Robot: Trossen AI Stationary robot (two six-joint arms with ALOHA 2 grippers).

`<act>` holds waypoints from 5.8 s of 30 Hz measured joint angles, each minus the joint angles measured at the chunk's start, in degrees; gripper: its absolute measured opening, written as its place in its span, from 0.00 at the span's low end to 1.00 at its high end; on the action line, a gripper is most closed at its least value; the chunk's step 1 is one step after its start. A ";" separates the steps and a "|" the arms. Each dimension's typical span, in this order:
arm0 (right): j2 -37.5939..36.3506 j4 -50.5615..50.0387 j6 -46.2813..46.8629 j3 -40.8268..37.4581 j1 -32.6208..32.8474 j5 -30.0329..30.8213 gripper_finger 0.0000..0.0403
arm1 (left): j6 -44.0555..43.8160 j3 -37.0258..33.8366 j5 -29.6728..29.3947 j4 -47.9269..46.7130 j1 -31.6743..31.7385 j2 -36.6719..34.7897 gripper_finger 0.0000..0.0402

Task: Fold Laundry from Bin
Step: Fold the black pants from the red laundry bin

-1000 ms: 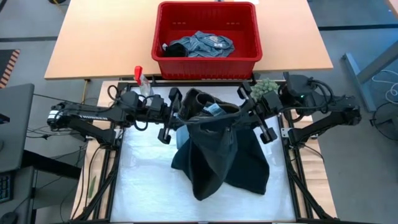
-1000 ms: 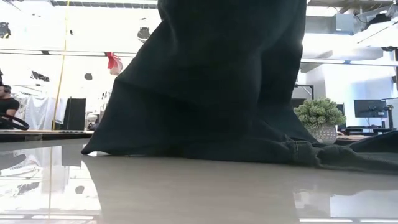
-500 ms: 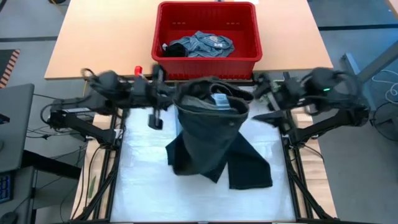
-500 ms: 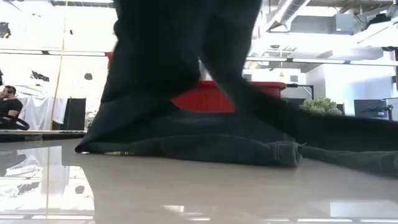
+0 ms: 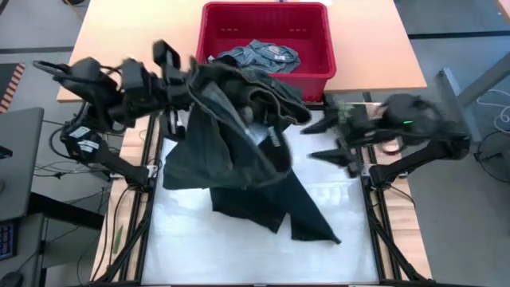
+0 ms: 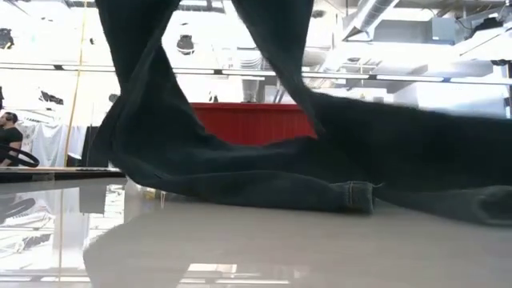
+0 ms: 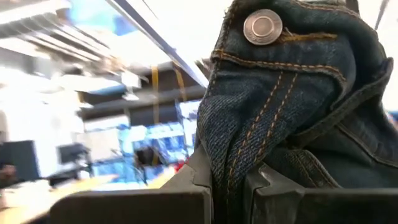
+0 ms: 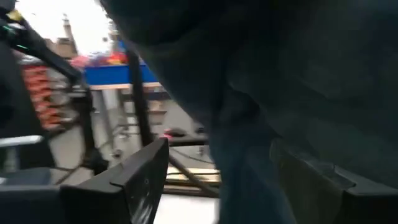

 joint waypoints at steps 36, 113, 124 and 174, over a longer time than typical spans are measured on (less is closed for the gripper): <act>22.17 10.09 -2.80 9.29 -9.58 -1.62 0.52 | -0.72 10.09 -2.08 1.88 -0.22 3.78 0.02; 5.08 -9.72 -0.89 13.24 0.82 4.08 0.66 | -8.48 6.99 -11.98 -34.30 -2.75 3.27 0.06; 13.38 -2.73 -10.31 13.00 5.30 11.88 0.66 | -11.03 7.03 -17.63 -33.98 -2.43 2.48 0.06; 18.62 28.51 -5.97 -11.92 -5.72 0.71 0.66 | -18.81 7.10 40.47 -56.68 -3.65 7.59 0.06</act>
